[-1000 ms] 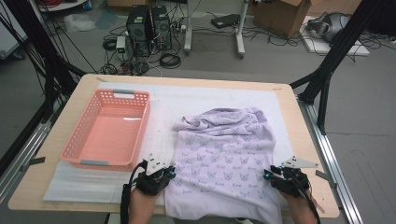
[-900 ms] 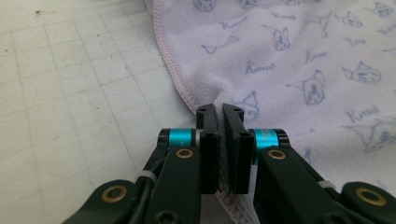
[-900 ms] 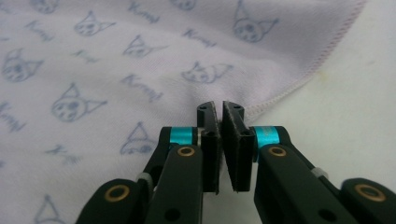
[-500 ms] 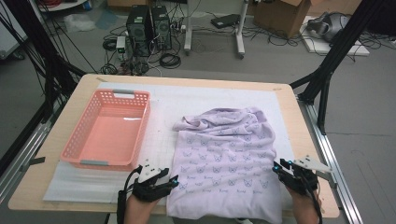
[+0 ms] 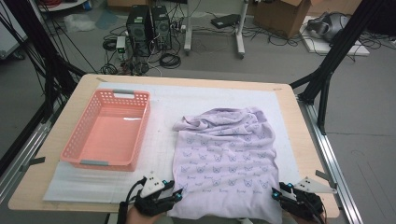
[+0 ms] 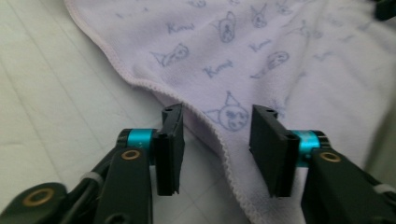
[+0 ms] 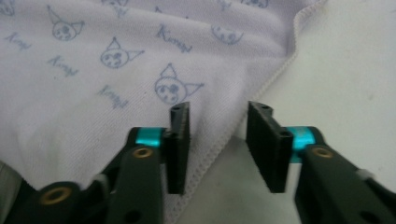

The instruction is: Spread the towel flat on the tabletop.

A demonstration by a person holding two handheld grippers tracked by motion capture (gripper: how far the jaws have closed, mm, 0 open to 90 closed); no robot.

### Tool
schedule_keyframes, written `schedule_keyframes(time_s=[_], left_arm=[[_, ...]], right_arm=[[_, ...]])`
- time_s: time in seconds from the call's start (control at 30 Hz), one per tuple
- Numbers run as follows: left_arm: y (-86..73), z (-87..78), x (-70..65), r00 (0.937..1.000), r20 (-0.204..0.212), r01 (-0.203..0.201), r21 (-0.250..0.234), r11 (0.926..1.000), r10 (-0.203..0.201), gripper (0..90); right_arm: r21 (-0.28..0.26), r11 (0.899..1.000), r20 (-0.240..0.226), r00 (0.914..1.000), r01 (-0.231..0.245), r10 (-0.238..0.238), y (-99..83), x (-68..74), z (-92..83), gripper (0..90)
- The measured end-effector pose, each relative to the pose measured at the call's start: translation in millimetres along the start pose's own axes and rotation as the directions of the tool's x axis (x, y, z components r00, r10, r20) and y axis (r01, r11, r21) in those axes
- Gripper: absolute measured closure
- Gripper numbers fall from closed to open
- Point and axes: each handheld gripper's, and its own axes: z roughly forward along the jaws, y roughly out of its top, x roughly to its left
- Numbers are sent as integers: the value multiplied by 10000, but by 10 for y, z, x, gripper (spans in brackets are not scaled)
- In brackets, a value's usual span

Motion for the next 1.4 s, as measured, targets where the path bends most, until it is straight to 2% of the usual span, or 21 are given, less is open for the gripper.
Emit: schedule_keyframes(time_s=[0.03, 0.07, 0.1, 0.2, 0.3, 0.43, 0.47, 0.5, 0.53, 0.57, 0.6, 0.73, 0.87, 0.97, 1.0, 1.03, 1.1, 1.13, 1.17, 1.2, 1.4], left_arm=[[15, -12, 1, 10000, -38, 13, 134, 9999, -13, 729], [35, -26, 22, 9992, 217, 339, 377, 9987, -347, 880], [33, -50, 21, 9995, 80, 292, 449, 9986, -296, 875], [7, -138, 19, 9997, -13, 241, 592, 9980, -241, 879], [-35, -241, 15, 9993, 145, 327, 546, 9980, -335, 880], [-69, -309, -40, 9993, 363, 117, 507, 9986, -136, 878], [-70, -316, -49, 9992, 389, 17, 232, 9997, -26, 871], [-64, -311, -45, 9992, 391, 32, -59, 10000, -30, 788], [-52, -302, -33, 9993, 350, 129, -293, 9995, -119, 631], [-44, -295, -20, 9993, 280, 243, -498, 9985, -229, 531], [-32, -286, 0, 9992, 235, 337, -690, 9970, -321, 506], [43, -132, 95, 9978, -244, 601, -581, 9965, -616, 466], [95, 52, 130, 9969, -190, 758, -192, 9969, -761, 471], [115, 147, 69, 9988, -244, 422, -1, 9991, -422, 479], [117, 168, 20, 9991, -415, 94, 3, 10000, -94, 479], [115, 173, -8, 9977, -657, -183, 54, 9998, 186, 504], [107, 168, -28, 9974, -684, -244, 2, 9997, 244, 606], [103, 158, -43, 9978, -591, -308, -6, 9995, 307, 679], [105, 144, -66, 9972, -604, -436, 93, 9990, 440, 821], [107, 129, -88, 9959, -731, -521, 167, 9985, 532, 854], [20, -73, -30, 9996, -164, 222, 373, 9991, -216, 860]], right_arm=[[62, 10000, -76, 10000, 35, -34, -3, -1, -13, 733], [129, 9998, -338, 9993, 134, -130, -1, -13, -28, 872], [195, 9998, -564, 9984, 88, -77, -6, -13, -45, 871], [417, 9984, -674, 9971, 378, -350, -41, -25, -125, 880], [410, 9987, -960, 9950, 310, -270, -131, -63, -236, 881], [501, 9980, -1473, 9886, 384, -307, -217, -60, -343, 880], [550, 9976, -1545, 9874, 425, -335, -221, -57, -351, 870], [502, 9983, -1593, 9870, 303, -220, -221, -52, -361, 833], [345, 9992, -1551, 9878, 194, -139, -209, -57, -363, 741], [195, 9998, -1417, 9899, -7, 34, -188, -64, -372, 715], [11, 10000, -1368, 9906, -83, 84, -169, -77, -376, 704], [-301, 9987, -817, 9959, -409, 384, -47, -110, -307, 630], [-20, 9995, -315, 9990, -303, 302, 36, -98, -119, 610], [114, 9994, -106, 9994, -340, 341, 108, -113, 22, 613], [150, 9994, -85, 9995, -305, 306, 119, -117, 51, 650], [312, 9994, -112, 9998, -163, 167, 125, -122, 93, 689], [307, 9993, -420, 9989, -215, 228, 129, -138, 88, 837], [313, 9994, -501, 9986, -168, 184, 127, -139, 85, 847], [321, 9993, -528, 9984, -168, 185, 120, -136, 76, 856], [296, 9995, -596, 9981, -145, 163, 113, -143, 68, 860], [482, 9988, -1178, 9930, -18, 75, 7, -129, -79, 864]])
